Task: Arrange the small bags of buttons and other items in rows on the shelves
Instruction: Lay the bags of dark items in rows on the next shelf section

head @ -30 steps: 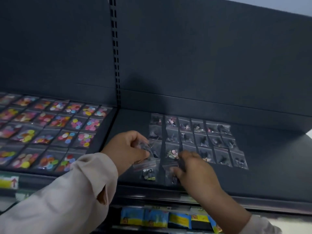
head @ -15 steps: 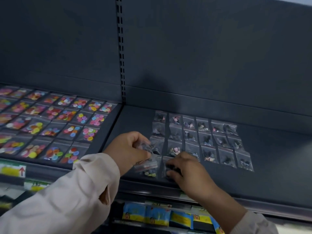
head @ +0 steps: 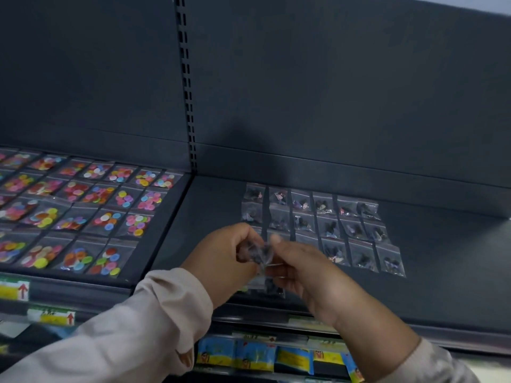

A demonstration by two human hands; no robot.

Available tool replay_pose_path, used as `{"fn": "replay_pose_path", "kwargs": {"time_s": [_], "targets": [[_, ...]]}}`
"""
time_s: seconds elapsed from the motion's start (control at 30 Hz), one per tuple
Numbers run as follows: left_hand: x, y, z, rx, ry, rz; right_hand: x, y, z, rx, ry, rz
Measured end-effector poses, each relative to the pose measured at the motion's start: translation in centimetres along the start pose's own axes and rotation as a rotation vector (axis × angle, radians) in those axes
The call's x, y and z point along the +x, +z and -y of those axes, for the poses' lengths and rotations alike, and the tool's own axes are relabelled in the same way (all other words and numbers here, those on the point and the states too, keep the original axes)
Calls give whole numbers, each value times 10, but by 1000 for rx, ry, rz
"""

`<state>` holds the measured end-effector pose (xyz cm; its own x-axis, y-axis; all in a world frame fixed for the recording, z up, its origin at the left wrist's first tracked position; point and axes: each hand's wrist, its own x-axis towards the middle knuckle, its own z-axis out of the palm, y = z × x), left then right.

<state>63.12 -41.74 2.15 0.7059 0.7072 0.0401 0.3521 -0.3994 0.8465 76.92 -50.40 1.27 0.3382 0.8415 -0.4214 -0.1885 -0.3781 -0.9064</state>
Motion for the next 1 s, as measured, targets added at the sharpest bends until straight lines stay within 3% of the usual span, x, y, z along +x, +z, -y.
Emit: {"fn": "replay_pose_path", "kwargs": {"time_s": [0.17,0.37,0.43,0.57,0.77,0.87,1.0], "targets": [[-1,13,-9,33,45,64,-10,-9,5,285,39,-43],[-1,16,-11,-63,-5,42,-17,-50,12,268,15,-80],[-1,17,-10,-87,-25,35,-16,-65,12,121,4,-88],[-2,21,-10,-81,-39,34,-11,-87,5,-420,-46,-102],[-2,25,-11,-70,-47,51,-1,-89,-9,-871,-95,-68],[-2,26,-10,-71,-46,52,-2,-88,-15,-1131,-270,-180],[-2,26,-10,-65,-43,53,-8,-89,-23,-1202,-509,-311]]}}
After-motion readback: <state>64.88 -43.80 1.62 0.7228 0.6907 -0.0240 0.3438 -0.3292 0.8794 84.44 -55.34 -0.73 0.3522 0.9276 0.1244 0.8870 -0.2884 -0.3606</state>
